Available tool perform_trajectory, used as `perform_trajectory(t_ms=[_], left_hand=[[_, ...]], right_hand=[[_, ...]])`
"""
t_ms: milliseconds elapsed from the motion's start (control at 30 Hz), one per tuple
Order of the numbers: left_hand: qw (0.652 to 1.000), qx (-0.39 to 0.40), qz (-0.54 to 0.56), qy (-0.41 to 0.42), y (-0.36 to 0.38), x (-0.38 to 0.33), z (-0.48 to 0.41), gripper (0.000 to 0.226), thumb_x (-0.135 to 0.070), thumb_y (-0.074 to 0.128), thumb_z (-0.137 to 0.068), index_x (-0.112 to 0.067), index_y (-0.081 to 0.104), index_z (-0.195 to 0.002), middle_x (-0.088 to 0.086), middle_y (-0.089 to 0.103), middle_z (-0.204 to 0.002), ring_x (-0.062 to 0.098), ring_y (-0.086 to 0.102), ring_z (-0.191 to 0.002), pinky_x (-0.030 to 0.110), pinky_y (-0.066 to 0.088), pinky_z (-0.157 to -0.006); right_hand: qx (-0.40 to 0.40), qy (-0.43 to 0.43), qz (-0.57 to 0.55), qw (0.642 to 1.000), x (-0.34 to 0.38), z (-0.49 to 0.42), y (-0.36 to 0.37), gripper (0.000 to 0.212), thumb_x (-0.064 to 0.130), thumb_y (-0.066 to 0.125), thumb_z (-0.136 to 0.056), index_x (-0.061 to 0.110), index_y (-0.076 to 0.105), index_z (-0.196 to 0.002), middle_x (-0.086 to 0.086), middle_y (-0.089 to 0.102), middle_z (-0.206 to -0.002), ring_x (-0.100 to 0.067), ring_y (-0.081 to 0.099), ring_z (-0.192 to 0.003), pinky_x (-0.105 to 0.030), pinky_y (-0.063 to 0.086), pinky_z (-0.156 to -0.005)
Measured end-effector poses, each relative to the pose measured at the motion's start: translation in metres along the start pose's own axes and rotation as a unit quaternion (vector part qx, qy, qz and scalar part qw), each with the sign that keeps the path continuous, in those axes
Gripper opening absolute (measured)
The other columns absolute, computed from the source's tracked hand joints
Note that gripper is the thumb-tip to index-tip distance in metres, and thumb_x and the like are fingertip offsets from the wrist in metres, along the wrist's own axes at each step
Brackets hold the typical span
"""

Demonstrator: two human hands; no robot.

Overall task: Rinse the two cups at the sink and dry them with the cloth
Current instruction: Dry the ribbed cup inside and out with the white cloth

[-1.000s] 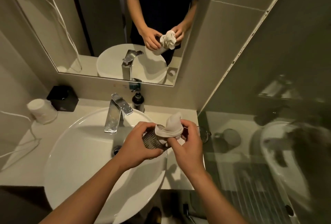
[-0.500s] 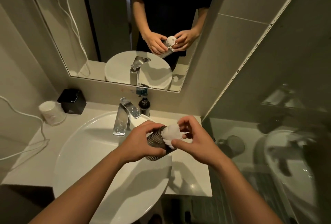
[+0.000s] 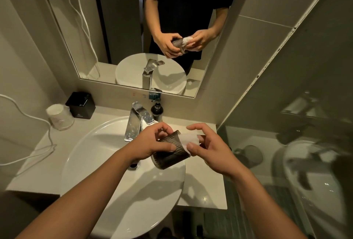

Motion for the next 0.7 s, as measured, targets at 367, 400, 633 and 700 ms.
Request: perform_trajectory(t_ms=[367,400,633,700], left_hand=[[0.999,0.03,0.001,-0.015,0.01,-0.013,-0.008,0.04,-0.04,0.083,-0.071,-0.013,0.073,-0.098,0.008,0.075,-0.095,0.018,0.071,-0.087,0.041,0.058,-0.083],[1.0,0.024,-0.001,-0.011,0.009,-0.015,-0.009,0.035,-0.041,0.082,-0.074,-0.016,0.072,-0.096,0.004,0.074,-0.093,0.018,0.071,-0.086,0.04,0.058,-0.081],[0.968,-0.002,-0.24,0.068,0.018,-0.023,-0.013,0.028,-0.057,0.06,-0.092,-0.035,0.064,-0.109,0.003,0.066,-0.103,0.011,0.062,-0.096,0.039,0.054,-0.089],[0.942,0.02,-0.323,0.091,0.02,-0.023,-0.01,0.058,-0.069,0.065,-0.079,-0.04,0.058,-0.128,-0.009,0.056,-0.12,0.007,0.052,-0.114,0.029,0.046,-0.1]], right_hand=[[-0.017,0.059,-0.22,0.973,-0.006,0.007,0.006,0.022,-0.002,0.081,-0.077,0.011,0.065,-0.084,-0.021,0.064,-0.105,-0.029,0.07,-0.091,-0.035,0.061,-0.071],[-0.035,0.065,-0.236,0.969,-0.008,0.007,0.009,0.026,-0.003,0.084,-0.076,0.009,0.064,-0.087,-0.021,0.066,-0.106,-0.031,0.071,-0.092,-0.036,0.062,-0.071],[-0.154,0.086,-0.296,0.939,-0.018,0.007,0.02,0.033,-0.01,0.07,-0.086,0.006,0.055,-0.111,-0.029,0.072,-0.108,-0.034,0.072,-0.093,-0.038,0.063,-0.075],[-0.169,0.086,-0.295,0.937,-0.021,0.005,0.019,0.034,-0.008,0.068,-0.09,0.006,0.056,-0.118,-0.029,0.072,-0.107,-0.036,0.073,-0.093,-0.04,0.063,-0.075]])
Point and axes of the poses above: each hand's wrist, its own z-axis away from the middle knuckle, its own y-axis out of the palm, x = y × z, the point moved 2 cm from there along -z, towards the middle knuckle
